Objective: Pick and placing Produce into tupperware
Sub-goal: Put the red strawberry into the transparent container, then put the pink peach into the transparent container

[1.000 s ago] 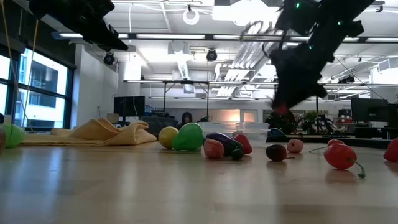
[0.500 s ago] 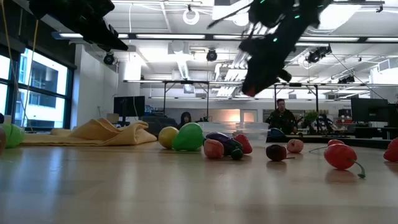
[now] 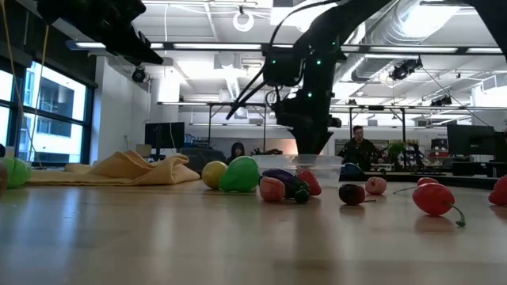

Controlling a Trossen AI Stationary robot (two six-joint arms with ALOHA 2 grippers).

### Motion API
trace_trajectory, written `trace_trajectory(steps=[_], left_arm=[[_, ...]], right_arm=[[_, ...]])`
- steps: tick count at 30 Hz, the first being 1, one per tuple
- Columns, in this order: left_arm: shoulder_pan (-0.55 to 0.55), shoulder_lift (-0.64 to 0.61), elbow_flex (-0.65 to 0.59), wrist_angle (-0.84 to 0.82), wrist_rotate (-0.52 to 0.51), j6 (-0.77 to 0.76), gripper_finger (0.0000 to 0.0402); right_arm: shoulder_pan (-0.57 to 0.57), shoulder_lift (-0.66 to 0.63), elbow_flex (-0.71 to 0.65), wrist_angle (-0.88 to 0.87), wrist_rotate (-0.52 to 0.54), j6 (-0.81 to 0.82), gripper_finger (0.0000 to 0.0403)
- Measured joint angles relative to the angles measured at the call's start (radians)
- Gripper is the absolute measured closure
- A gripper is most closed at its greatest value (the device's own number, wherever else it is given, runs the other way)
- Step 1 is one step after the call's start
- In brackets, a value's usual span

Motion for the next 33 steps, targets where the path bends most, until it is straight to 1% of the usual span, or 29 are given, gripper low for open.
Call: trace_trajectory(steps=[7,19,24,28,33], left_arm=[[0.000,0.000,0.000,0.000,0.000,0.000,0.0399],[0.000,0.000,0.000,0.000,0.000,0.000,0.0399],[0.000,0.000,0.000,0.000,0.000,0.000,0.0399],[0.000,0.000,0.000,0.000,0.000,0.000,0.0399],[0.000,0.000,0.000,0.000,0.000,0.000,0.0399]], right_arm=[[-0.001,0.015,-0.006,-0.009,-0.024,0.000,0.0274],[-0.002,0.015,-0.006,-0.015,-0.025,0.000,0.0214],[-0.002,0.014,-0.007,-0.007,-0.033,0.000,0.0202],[0.005,-0.029,-0.008,-0.027,-0.030,0.000,0.0203],[0.079,-0.164,-0.023,-0.059,0.059,0.023,0.0203]])
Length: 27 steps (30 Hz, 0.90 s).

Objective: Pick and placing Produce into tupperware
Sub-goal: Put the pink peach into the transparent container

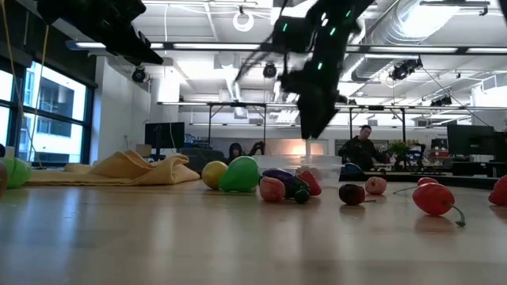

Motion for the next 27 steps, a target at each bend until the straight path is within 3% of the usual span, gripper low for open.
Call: trace_trajectory(steps=[6,12,17,27], left_arm=[[0.000,0.000,0.000,0.000,0.000,0.000,0.0399],[0.000,0.000,0.000,0.000,0.000,0.000,0.0399],[0.000,0.000,0.000,0.000,0.000,0.000,0.0399],[0.000,0.000,0.000,0.000,0.000,0.000,0.0399]], right_arm=[[0.149,-0.256,-0.189,0.083,0.107,0.139,0.0203],[0.227,-0.446,-0.464,0.210,-0.031,0.420,0.0203],[0.237,-0.432,-0.552,0.276,-0.053,0.433,0.0203],[0.251,-0.293,-0.564,0.315,-0.143,0.440,0.0203]])
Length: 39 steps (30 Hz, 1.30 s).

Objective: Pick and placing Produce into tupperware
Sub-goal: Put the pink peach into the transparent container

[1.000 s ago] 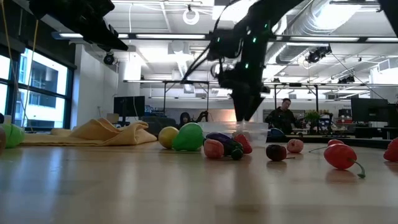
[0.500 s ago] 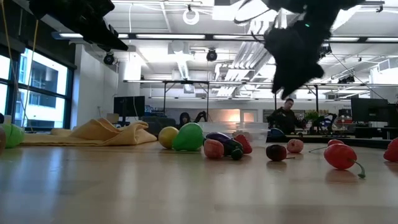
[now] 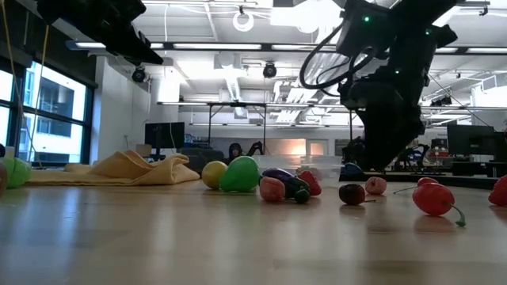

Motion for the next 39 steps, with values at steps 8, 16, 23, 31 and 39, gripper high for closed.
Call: trace_trajectory(steps=[8,16,23,31,39], left_arm=[[0.000,0.000,0.000,0.000,0.000,0.000,0.0399],[0.000,0.000,0.000,0.000,0.000,0.000,0.0399],[0.000,0.000,0.000,0.000,0.000,0.000,0.0399],[0.000,0.000,0.000,0.000,0.000,0.000,0.0399],[0.000,0.000,0.000,0.000,0.000,0.000,0.0399]], right_arm=[[0.030,0.024,0.000,0.008,0.003,0.012,0.0176],[0.040,0.069,0.000,0.024,0.025,0.010,0.0163],[0.040,0.115,0.000,0.043,0.022,0.002,0.0163],[0.068,0.145,0.001,0.051,0.061,0.001,0.0166],[0.084,0.146,0.001,0.057,0.085,0.006,0.0201]])
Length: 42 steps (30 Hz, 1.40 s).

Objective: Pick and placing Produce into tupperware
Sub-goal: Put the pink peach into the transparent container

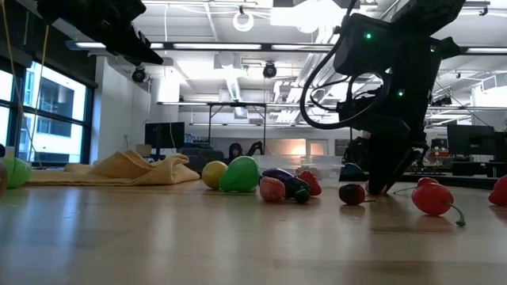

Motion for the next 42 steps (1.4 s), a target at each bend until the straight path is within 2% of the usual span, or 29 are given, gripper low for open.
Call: trace_trajectory(steps=[17,27,31,35,42], left_arm=[[0.000,0.000,0.000,0.000,0.000,0.000,0.0399],[0.000,0.000,0.000,0.000,0.000,0.000,0.0399],[0.000,0.000,0.000,0.000,0.000,0.000,0.0399],[0.000,0.000,0.000,0.000,0.000,0.000,0.0399],[0.000,0.000,0.000,0.000,0.000,0.000,0.0399]], right_arm=[[0.000,0.001,-0.001,0.017,0.010,0.004,0.0290],[0.000,-0.001,0.000,0.016,0.010,0.003,0.0299],[0.000,-0.026,0.041,-0.025,0.012,-0.005,0.0299],[0.000,-0.063,0.121,-0.093,0.065,-0.052,0.0299],[-0.023,-0.091,0.319,-0.129,0.241,-0.203,0.0299]])
